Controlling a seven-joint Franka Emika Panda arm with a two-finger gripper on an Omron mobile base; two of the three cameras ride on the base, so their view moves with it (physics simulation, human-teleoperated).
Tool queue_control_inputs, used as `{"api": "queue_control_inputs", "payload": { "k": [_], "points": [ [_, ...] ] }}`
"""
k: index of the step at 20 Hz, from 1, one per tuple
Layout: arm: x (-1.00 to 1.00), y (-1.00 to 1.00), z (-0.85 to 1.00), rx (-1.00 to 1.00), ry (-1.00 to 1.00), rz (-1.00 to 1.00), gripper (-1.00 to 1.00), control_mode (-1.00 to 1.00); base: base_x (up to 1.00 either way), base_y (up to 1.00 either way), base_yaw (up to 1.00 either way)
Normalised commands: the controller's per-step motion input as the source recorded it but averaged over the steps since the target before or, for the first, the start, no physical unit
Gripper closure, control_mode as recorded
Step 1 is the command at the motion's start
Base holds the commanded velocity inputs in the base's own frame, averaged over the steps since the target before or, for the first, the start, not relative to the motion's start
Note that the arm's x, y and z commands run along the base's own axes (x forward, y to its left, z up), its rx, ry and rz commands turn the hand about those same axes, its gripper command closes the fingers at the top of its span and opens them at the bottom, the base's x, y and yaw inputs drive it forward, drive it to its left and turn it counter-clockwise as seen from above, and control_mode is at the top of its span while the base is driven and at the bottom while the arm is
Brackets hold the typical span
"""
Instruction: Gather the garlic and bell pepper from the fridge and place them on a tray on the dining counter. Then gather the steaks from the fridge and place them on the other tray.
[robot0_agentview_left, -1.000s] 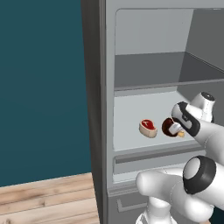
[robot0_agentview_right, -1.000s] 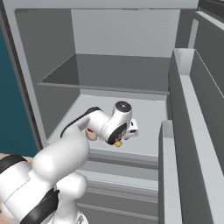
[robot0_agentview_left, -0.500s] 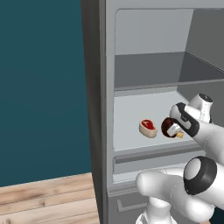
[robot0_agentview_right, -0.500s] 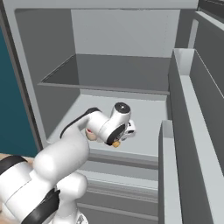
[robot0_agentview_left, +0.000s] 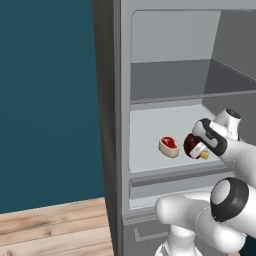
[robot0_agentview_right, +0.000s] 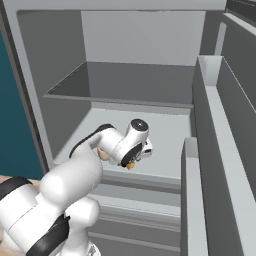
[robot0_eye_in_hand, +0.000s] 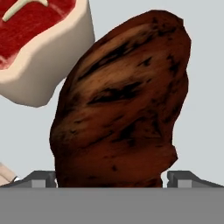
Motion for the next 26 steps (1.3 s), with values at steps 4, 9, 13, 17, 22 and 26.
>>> {"api": "queue_control_inputs", "payload": {
  "k": [4, 9, 13, 17, 22, 26],
  "points": [
    [0.00, 0.32, -0.49, 0.00, 0.00, 0.08, -1.00, -1.00, 0.00, 0.00, 0.00],
    [0.00, 0.58, -0.71, -0.01, 0.00, 0.06, -1.00, -1.00, 0.00, 0.00, 0.00],
    [0.01, 0.78, -0.94, -0.02, -0.02, 0.02, 1.00, -1.00, 0.00, 0.00, 0.00],
    [0.12, 0.25, -0.35, 0.00, -0.07, 0.00, 1.00, -1.00, 0.00, 0.00, 0.00],
    [-0.25, 0.13, -0.05, 0.00, -0.13, 0.00, 1.00, -1.00, 0.00, 0.00, 0.00],
    [-0.83, 0.07, 0.45, 0.00, -0.01, 0.00, 1.00, -1.00, 0.00, 0.00, 0.00]
  ]
}}
